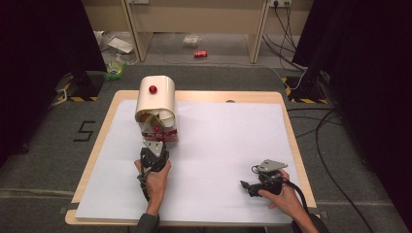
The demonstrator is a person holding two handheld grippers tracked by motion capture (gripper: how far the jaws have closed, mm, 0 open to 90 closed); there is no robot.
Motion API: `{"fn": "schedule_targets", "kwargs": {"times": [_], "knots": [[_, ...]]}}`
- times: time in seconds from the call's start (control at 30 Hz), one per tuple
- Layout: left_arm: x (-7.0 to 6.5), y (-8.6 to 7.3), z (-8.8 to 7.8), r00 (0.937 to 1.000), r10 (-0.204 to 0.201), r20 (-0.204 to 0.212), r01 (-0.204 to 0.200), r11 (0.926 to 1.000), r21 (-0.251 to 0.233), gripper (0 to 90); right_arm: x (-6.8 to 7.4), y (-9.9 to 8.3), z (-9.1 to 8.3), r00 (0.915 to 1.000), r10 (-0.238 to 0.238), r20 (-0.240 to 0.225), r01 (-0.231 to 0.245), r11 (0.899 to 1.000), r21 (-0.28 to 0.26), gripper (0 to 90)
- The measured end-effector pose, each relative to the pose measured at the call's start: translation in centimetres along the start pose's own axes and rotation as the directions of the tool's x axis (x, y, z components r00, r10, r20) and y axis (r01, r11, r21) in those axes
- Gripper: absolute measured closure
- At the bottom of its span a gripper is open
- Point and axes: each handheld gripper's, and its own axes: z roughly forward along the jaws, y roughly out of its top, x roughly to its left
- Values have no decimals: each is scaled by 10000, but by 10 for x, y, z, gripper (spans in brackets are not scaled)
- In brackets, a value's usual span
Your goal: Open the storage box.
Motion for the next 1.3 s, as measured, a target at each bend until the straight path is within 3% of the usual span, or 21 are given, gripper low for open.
{"fn": "schedule_targets", "kwargs": {"times": [0.07, 0.13, 0.2, 0.3, 0.6, 0.7, 0.93, 1.0, 1.3], "knots": [[0, 0, 0, 10000, 30, -12, -30, 10000, 30, 739, 0, 0, 0, 10000, 3, -3, -3, 10000, 5, 154], [4, 1, -1, 9993, -199, 315, 196, 9998, 70, 739, 0, 0, 0, 10000, -1, 0, 1, 10000, -1, 154], [5, 1, -1, 9993, -135, 349, 132, 9999, 66, 739, 0, 0, 0, 10000, -1, 4, 1, 10000, 1, 154], [3, -1, -2, 9993, 266, 262, -266, 9996, 3, 740, 0, 0, 0, 10000, -2, 2, 2, 10000, -1, 154], [5, -5, -11, 9977, 550, 404, -550, 9985, -6, 738, 0, 0, 0, 10000, 0, -2, 0, 10000, 4, 154], [5, -7, -17, 9953, 814, 524, -815, 9967, 3, 738, 0, 0, 0, 10000, -3, 1, 3, 10000, 3, 154], [10, -9, -24, 9922, 868, 890, -878, 9961, 70, 737, 0, 0, 0, 10000, 3, -2, -3, 10000, 5, 154], [13, -10, -27, 9914, 619, 1151, -639, 9979, 138, 737, 0, 0, 0, 10000, 1, 1, -1, 10000, 2, 154], [16, -13, -35, 9864, 832, 1418, -867, 9961, 183, 735, 0, 0, 0, 10000, 4, 0, -4, 10000, 6, 154]]}}
